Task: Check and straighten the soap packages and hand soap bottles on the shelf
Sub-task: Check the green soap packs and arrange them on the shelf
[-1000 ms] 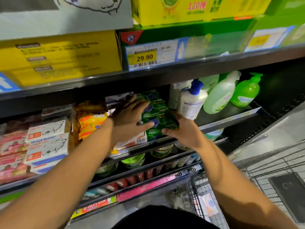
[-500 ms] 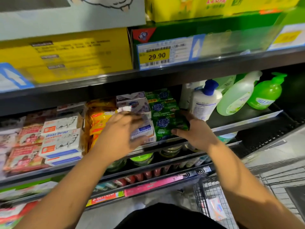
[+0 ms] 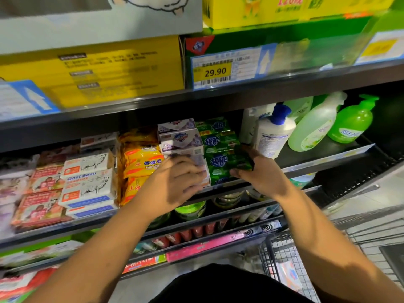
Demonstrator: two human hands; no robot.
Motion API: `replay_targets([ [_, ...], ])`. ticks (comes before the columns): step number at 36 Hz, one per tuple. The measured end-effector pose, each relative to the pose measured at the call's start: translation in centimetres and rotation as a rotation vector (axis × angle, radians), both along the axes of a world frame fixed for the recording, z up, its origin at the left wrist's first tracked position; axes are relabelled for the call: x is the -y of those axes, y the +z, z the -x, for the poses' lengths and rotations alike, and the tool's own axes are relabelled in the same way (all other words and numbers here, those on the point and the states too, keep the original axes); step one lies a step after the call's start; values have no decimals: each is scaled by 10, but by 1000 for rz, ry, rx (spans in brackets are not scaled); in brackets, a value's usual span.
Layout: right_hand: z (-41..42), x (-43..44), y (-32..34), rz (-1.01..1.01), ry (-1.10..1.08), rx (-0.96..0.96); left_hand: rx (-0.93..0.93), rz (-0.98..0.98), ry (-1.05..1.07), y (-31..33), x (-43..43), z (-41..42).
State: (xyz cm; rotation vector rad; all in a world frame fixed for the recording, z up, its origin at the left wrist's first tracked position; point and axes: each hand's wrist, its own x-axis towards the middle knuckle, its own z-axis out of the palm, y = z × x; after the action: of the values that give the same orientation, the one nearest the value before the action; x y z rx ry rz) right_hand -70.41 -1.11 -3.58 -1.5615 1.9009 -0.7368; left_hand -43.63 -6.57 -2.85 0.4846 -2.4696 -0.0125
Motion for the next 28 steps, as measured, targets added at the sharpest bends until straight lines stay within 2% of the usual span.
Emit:
replay_targets([
  [6, 0, 0, -1, -6, -3, -36, 13, -48, -141, 6, 13, 2],
  [15, 0, 2, -1, -8, -5, -8, 51, 52, -81, 9, 16, 24],
  [19, 4, -4, 7, 11, 27, -7, 43, 42, 45, 12, 6, 30],
  [22, 20, -14, 14, 119, -83, 15, 74, 81, 169, 18, -3, 30],
  [25, 43, -20, 18, 221, -182, -108, 206, 12, 383, 25, -6, 39],
  [28, 64, -19, 16, 225, -322, -17, 303, -66, 510, 32, -10, 63],
])
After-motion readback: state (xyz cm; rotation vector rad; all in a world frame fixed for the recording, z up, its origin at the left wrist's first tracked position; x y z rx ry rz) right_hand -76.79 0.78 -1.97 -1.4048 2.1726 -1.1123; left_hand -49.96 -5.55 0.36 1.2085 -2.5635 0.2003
